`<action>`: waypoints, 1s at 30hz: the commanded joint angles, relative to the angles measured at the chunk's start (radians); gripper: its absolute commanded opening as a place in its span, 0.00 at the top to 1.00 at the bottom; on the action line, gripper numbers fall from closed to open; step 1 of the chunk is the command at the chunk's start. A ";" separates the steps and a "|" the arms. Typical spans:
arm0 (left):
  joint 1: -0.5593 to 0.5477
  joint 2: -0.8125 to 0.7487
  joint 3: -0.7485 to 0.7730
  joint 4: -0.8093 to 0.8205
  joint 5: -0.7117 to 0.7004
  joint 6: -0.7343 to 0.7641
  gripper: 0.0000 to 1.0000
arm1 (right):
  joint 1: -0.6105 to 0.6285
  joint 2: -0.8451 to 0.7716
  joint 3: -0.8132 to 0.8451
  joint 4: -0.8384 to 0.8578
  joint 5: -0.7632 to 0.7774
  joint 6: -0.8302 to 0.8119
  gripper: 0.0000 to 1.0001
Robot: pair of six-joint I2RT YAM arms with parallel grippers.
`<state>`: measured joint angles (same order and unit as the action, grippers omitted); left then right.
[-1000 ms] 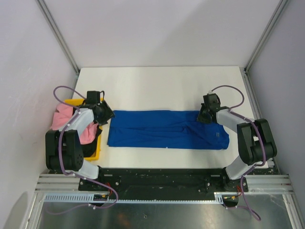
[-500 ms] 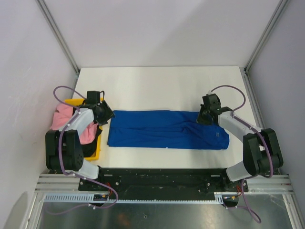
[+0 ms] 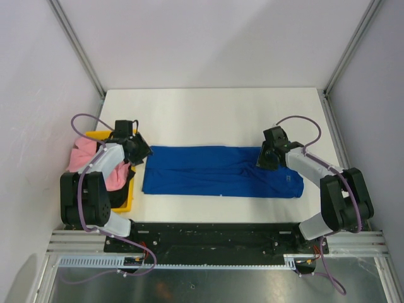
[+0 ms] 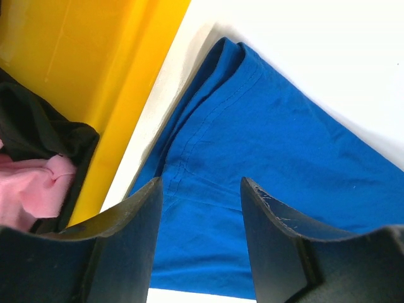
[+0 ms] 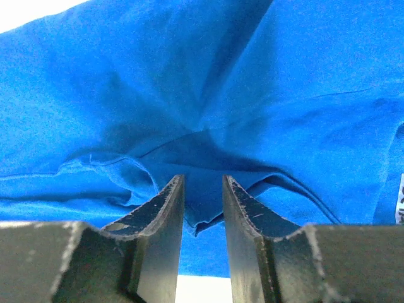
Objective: Fold and stack the t-shirts
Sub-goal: Fold the other side of the tshirt into a rectangle
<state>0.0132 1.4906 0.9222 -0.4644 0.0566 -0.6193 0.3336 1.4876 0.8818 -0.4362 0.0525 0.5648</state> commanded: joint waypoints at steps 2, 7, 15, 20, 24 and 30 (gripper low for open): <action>-0.003 -0.007 0.011 0.024 0.006 0.023 0.43 | -0.005 0.011 0.023 0.024 0.032 0.003 0.66; -0.004 -0.003 0.011 0.025 0.008 0.021 0.43 | 0.001 0.019 0.023 0.021 0.033 0.005 0.73; -0.004 -0.003 0.009 0.027 0.009 0.020 0.43 | 0.019 -0.021 0.023 -0.012 0.014 0.019 0.99; -0.004 -0.004 0.008 0.026 0.012 0.019 0.44 | 0.041 -0.057 0.017 -0.043 0.010 0.021 0.99; -0.004 -0.004 0.008 0.027 0.016 0.017 0.44 | 0.055 -0.083 0.004 -0.043 0.057 -0.002 0.80; -0.004 -0.003 0.006 0.029 0.017 0.016 0.44 | 0.086 -0.062 -0.002 -0.019 0.127 -0.080 0.65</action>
<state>0.0132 1.4906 0.9222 -0.4538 0.0601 -0.6197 0.3996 1.4303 0.8810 -0.4664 0.1093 0.5453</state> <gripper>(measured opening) 0.561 0.322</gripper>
